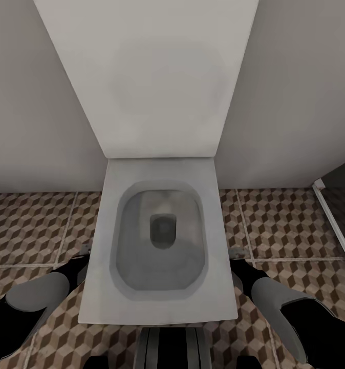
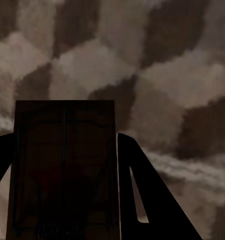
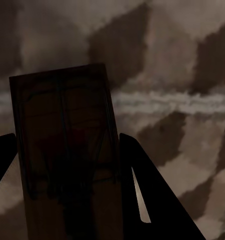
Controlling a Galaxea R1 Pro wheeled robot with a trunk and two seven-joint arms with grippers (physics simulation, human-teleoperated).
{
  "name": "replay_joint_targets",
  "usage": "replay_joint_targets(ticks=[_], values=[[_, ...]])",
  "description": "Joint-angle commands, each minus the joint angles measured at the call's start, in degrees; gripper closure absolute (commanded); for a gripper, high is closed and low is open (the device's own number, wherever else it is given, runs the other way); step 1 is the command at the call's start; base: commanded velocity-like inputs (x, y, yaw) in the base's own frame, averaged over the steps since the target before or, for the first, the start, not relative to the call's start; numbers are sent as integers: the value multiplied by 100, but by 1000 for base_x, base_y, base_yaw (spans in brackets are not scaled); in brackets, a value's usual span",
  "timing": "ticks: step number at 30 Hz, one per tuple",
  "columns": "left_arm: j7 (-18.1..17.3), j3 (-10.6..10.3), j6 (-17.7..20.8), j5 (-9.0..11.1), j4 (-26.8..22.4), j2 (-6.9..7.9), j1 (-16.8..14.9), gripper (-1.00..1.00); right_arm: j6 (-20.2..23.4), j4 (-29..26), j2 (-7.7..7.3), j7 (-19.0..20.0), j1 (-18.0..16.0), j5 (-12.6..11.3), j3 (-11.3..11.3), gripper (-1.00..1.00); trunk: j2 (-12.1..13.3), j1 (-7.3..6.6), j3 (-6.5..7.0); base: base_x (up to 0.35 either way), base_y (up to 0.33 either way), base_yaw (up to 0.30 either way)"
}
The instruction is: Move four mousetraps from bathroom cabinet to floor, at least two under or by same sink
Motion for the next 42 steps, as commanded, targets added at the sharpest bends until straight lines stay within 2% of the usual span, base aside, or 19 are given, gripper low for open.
replay_joint_targets(ticks=[1, 11, 12, 16, 19, 20, 22, 24, 26, 32, 33, 34, 42], values=[[17, -51, 10, 17, -1, -3, -3, 100, 17, -11, 0, -30, 1, -77, 50, 100, -1, -1, -3, 0, 0, 0], [-28, -45, -120, 17, 2, -22, -3, 100, 1, -11, 5, -30, 0, -77, 51, 100, -1, -1, -3, 0, 0, 0], [-94, -48, -118, 17, 2, -15, -3, 100, 1, -11, 6, -30, 0, -77, 51, 100, -1, -1, -3, 0, 0, 0], [-859, -55, -106, 9, 9, 10, -3, 100, 1, -11, 3, -30, -4, -77, 46, 100, -1, -1, -3, 0, 0, 0], [-998, -70, -81, -3, 4, 17, -3, 100, 1, -11, 2, -30, -3, -77, 45, 100, -1, -1, -3, 0, 0, 0], [-1030, -100, -78, -7, 3, 18, -3, 100, 1, -11, 1, -30, -4, -77, 44, 100, -1, -1, -3, 0, 0, 0], [-1127, -314, -73, -12, -2, 2, -3, 100, 1, -11, 1, -30, -2, -77, 43, 100, -1, -1, -3, 0, 0, 0], [-1177, -692, -72, 2, -6, -8, -3, 100, 1, -11, 13, -30, 1, -77, 50, 100, -1, -1, -3, 0, 0, 0], [-1190, -808, -70, 6, -7, -14, -3, 100, 1, -11, 17, -30, 0, -77, 51, 100, -1, -1, -3, 0, 0, 0], [-1225, -868, -63, 0, -23, -17, -3, 100, 1, -11, 17, -30, -2, -77, 52, 100, -1, -1, -3, 0, 0, 0], [-1277, -870, -63, 0, -28, -18, -3, 100, 1, -11, 22, -30, -4, -77, 52, 100, -1, -1, -3, 0, 0, 0], [-1516, -873, -58, -1, -22, -15, -3, 100, 1, -11, 25, -30, -2, -77, 52, 100, -1, -1, -3, 0, 0, 0], [-1632, -873, -71, 0, -60, -62, -3, 100, 1, -11, 23, -30, -2, -77, 52, 100, -1, -1, -3, 0, 0, 0]])
